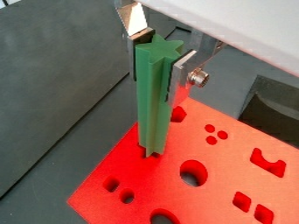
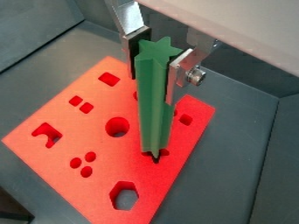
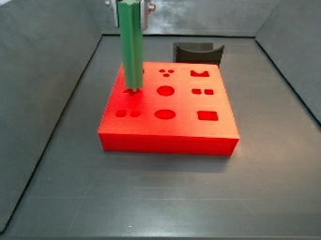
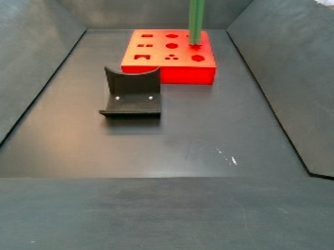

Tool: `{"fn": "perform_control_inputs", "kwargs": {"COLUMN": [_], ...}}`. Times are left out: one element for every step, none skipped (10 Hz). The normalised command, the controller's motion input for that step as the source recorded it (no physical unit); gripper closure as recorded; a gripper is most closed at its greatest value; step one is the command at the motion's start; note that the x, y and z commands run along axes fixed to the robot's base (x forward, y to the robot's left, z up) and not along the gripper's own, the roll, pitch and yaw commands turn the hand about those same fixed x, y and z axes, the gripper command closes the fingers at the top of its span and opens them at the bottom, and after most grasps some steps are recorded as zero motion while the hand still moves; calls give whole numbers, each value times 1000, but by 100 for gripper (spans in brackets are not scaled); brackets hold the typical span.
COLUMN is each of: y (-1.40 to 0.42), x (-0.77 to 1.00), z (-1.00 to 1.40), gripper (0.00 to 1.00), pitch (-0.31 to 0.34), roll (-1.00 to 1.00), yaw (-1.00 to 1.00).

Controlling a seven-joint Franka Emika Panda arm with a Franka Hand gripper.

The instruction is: Insert the star object.

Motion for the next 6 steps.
{"fn": "perform_control_inputs", "kwargs": {"y": [0,0,0,-100,-83,-34], "x": [-46,0,-3,0,171,180], "z": [-114,-137,-131,-43,-3,-29], "gripper": [100,100,100,100,100,100], "pitch": [0,0,0,0,0,0], "roll": [77,80,87,29,11,30], "yaw": [0,17,9,34,40,0]}}
